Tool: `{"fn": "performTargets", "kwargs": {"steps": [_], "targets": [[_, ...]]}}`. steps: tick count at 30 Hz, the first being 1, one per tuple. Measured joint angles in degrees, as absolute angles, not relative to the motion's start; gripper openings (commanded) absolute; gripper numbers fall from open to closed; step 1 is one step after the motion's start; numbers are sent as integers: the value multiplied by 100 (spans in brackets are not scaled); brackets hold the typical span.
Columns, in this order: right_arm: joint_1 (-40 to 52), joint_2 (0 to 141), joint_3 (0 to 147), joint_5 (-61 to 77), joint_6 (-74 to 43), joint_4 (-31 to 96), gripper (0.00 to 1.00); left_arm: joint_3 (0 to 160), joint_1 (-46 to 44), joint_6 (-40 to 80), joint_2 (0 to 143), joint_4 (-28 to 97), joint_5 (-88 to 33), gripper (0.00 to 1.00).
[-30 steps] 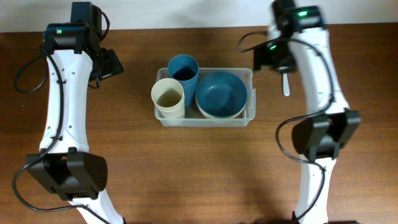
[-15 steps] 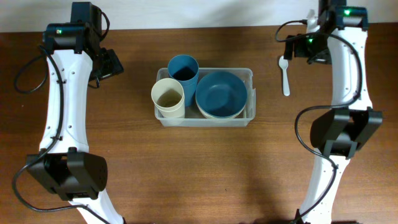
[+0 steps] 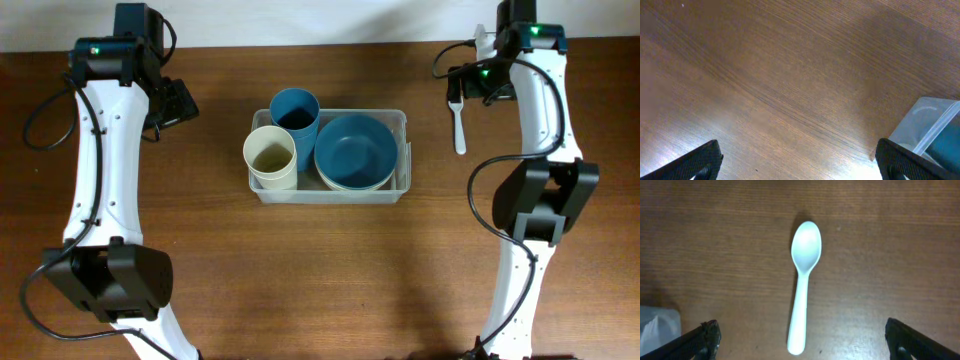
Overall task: Pack container
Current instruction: 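Lower the right gripper toward the white spoon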
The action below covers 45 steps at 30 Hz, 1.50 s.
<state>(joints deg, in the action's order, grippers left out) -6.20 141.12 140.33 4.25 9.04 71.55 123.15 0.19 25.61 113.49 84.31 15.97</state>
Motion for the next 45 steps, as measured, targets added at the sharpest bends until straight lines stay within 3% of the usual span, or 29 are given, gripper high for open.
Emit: {"fn": "performTargets", "kwargs": {"steps": [16, 45], "targets": [[-445, 14822, 14033, 47, 1009, 6914, 91, 12315, 21, 2561, 11349, 8431, 1597, 100], [-445, 15196, 14033, 5, 1033, 6864, 91, 12315, 19, 2561, 11349, 8431, 1597, 100]]}}
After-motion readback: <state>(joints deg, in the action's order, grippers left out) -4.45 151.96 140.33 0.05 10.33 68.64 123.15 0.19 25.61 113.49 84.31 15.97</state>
